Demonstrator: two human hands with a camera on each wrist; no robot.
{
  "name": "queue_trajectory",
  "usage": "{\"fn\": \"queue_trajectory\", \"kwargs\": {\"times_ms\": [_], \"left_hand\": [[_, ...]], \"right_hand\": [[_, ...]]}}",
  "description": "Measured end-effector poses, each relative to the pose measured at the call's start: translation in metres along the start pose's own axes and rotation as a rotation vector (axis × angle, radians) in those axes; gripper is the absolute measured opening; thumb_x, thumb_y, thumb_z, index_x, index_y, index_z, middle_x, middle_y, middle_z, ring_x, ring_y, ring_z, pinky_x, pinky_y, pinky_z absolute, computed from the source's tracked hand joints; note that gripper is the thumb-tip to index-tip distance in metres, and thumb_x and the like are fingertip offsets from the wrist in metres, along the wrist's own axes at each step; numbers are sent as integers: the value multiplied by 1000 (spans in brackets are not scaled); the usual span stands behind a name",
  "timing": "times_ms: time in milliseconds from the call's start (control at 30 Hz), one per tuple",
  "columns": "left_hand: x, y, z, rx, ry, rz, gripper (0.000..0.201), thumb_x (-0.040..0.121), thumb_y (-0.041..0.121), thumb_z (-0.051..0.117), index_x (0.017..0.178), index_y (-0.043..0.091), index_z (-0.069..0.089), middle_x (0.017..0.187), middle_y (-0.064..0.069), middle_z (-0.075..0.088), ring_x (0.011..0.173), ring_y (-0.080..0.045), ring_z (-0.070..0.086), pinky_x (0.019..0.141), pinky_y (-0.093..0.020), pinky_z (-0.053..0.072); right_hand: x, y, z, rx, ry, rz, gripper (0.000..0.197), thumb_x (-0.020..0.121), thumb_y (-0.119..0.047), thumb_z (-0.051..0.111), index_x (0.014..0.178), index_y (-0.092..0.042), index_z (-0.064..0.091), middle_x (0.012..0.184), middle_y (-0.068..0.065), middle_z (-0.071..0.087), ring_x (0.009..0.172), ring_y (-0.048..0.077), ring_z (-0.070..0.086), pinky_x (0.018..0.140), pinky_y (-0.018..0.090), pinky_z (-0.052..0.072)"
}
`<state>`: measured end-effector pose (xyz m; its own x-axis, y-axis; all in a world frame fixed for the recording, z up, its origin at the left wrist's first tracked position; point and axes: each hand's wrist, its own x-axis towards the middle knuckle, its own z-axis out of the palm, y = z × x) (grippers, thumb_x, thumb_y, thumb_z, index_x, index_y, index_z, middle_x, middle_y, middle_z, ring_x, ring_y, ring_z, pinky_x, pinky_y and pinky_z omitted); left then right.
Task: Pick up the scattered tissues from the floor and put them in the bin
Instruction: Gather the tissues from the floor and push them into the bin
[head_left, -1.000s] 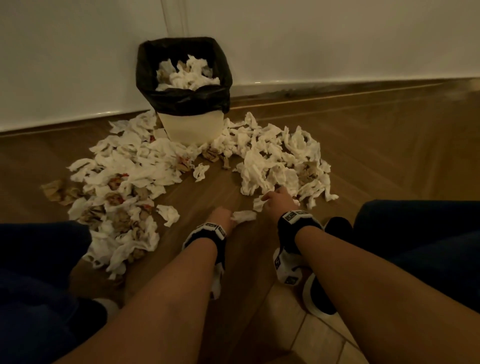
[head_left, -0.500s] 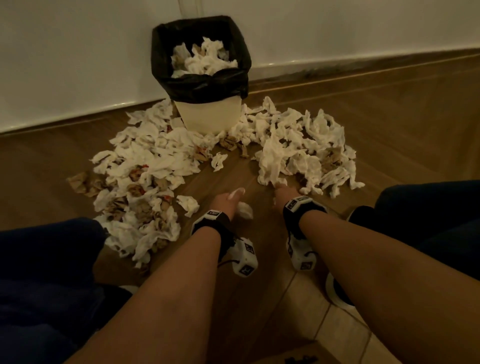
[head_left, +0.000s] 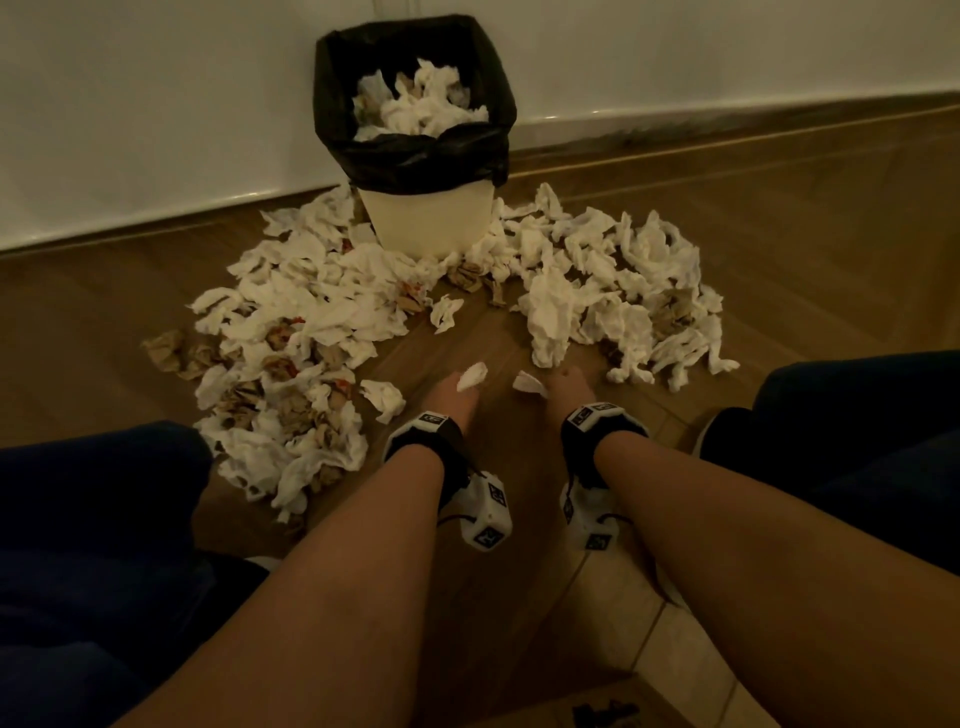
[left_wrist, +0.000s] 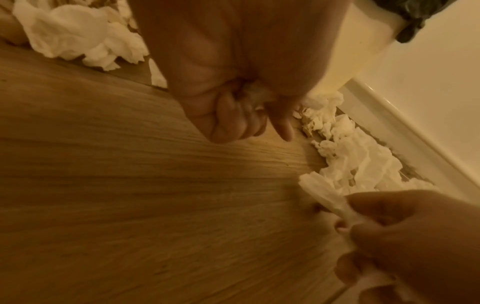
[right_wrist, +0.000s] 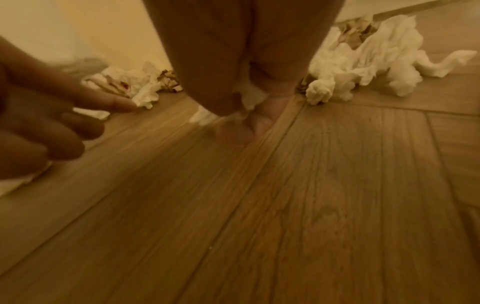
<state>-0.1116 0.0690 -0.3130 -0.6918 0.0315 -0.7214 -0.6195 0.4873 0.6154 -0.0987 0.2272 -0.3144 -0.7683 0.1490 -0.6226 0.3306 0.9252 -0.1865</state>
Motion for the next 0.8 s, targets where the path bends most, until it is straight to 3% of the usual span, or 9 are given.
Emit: {"fn": "queue_trajectory", "kwargs": {"times_ms": [133,267,400,467,500,567,633,700,800], "left_hand": [[-3,4,-1,146,-31,-34,68,90,62,36,136,13,48,140,-11,46,126,-30,45,105,-37,33],[2,-1,-3,294,17,26,40,97,7,38,136,13,46,140,-14,46,123,-31,49,102,-37,42],[2,-1,-4,162,34,-19,62,88,-4,51,144,17,33,143,-11,42,128,-29,45,102,-35,42],[0,1,-3,-28,0,-31,68,87,-8,54,145,15,28,144,-14,40,125,-32,47,102,-38,42],[-5,4,-2,-200,-13,-50,66,88,-9,51,145,14,27,144,-17,37,118,-36,52,97,-42,46],[-12,8,-3,-459,5,-58,58,91,-10,44,142,14,28,144,-22,32,82,-36,61,67,-39,56],[-16,11,-7,-338,109,-5,43,95,-2,43,134,13,38,142,-17,37,59,-22,54,42,-28,49],[-16,14,-15,-63,197,112,28,100,14,35,124,16,49,134,-12,48,66,-21,55,49,-27,45],[-16,23,-30,246,253,272,39,103,29,24,109,20,61,106,-10,59,88,-25,56,67,-27,41]], "right_hand": [[-1,1,-8,-29,19,-8,31,96,-11,42,122,-4,59,128,17,55,117,30,53,97,34,44],[-2,0,-7,19,-63,30,37,93,-26,54,123,-4,57,126,15,55,115,30,54,91,34,46],[-4,7,0,18,-115,62,53,92,-51,39,113,-6,59,116,13,58,103,31,56,77,32,42],[-6,11,0,12,-98,68,46,95,-46,39,99,-5,61,113,11,60,96,31,58,73,31,42],[-6,12,-1,3,-89,69,38,97,-36,40,96,-5,62,115,12,61,96,31,59,73,31,43],[-9,13,-5,-29,-81,89,30,100,-16,37,110,-2,61,125,17,57,109,32,57,85,35,45],[-13,14,-9,-53,-72,115,32,100,-9,34,122,1,55,132,18,52,120,35,51,96,40,42],[-14,16,-13,-62,-77,87,31,98,-11,39,121,0,55,131,18,52,119,35,52,93,39,43],[-17,12,-22,-43,-43,22,33,98,-21,40,116,-1,58,123,18,57,111,33,57,81,33,43]]}}
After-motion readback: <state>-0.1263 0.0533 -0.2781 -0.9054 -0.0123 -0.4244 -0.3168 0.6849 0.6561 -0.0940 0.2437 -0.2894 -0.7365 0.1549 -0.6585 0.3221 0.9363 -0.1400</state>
